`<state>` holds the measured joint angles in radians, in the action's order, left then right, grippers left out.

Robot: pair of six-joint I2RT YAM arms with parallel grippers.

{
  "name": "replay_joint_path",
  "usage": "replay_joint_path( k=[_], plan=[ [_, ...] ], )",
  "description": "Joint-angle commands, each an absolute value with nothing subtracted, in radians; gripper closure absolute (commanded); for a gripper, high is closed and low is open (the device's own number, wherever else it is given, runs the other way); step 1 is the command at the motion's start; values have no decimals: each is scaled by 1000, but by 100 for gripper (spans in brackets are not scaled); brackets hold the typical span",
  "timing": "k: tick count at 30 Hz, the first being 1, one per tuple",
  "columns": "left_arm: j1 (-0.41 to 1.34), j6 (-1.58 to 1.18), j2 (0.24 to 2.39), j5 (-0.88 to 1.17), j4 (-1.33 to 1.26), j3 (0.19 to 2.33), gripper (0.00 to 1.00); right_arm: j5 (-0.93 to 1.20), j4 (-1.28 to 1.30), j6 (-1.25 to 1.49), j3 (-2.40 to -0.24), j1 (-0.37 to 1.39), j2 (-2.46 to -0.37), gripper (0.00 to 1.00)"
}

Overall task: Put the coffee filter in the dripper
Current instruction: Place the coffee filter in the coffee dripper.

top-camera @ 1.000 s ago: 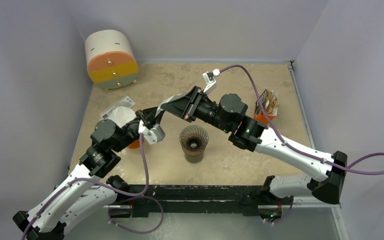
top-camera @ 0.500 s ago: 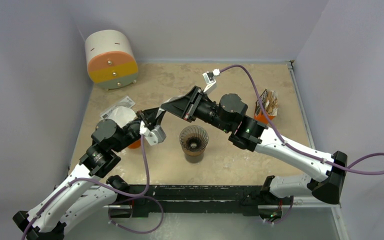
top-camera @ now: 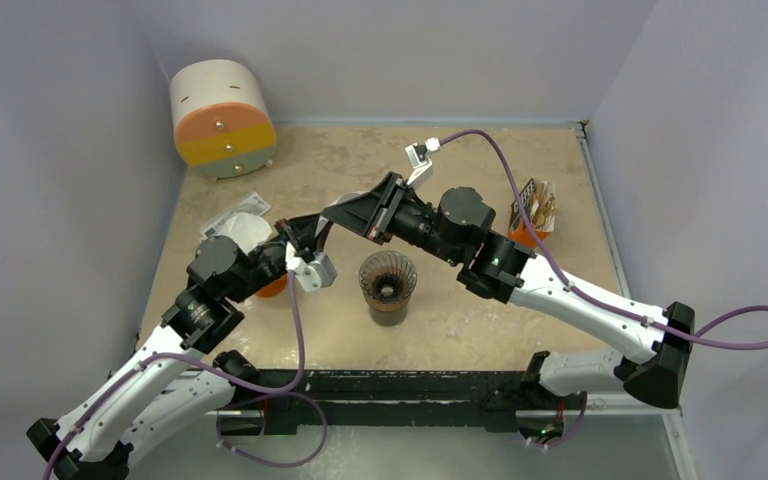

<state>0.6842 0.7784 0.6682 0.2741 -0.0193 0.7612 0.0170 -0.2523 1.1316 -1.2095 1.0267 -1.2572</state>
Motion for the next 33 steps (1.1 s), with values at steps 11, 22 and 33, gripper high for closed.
replay_joint_path(
  k=[11,22,33],
  plan=[
    [688,725,671,258,-116,789,100,12,-292,1132,-1217,1031,-1233,100],
    [688,495,690,174,-206,792,100,2,-296,1112,-1099,1031,-1163,100],
    [688,366,691,149,-151,821,100,2,-249,1093,-1072,1029,-1120,100]
  ],
)
